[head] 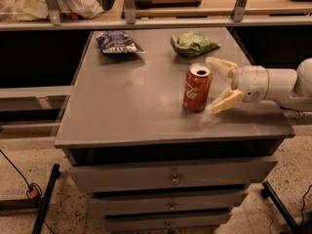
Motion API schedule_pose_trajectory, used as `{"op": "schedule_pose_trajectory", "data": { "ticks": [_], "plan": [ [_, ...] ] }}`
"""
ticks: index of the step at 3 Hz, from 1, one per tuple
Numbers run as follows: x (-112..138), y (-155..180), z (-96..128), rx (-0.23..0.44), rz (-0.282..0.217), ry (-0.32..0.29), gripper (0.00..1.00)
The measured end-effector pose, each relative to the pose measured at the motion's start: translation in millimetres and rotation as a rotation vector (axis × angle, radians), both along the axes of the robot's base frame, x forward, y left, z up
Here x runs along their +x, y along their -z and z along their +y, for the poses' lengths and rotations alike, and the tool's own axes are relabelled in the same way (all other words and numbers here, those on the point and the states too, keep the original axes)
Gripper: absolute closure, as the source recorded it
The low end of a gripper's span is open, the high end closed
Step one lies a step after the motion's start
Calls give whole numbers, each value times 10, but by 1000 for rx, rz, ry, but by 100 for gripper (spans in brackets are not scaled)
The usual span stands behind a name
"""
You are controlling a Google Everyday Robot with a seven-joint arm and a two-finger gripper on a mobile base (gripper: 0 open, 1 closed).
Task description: Knock coke can over
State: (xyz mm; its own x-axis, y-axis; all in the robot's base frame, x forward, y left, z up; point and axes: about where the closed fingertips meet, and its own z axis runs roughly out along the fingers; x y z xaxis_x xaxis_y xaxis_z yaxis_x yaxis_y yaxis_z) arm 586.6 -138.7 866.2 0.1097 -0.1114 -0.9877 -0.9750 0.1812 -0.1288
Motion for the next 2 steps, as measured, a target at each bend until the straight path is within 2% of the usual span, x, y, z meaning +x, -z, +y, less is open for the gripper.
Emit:
{"op": "schedule_pose_trajectory", "data": {
  "ticks": [1,2],
  "plan": [
    [-135,-63,-30,-5,0,-24,0],
    [-266,-97,-57,-15,13,-45,6]
  ]
}}
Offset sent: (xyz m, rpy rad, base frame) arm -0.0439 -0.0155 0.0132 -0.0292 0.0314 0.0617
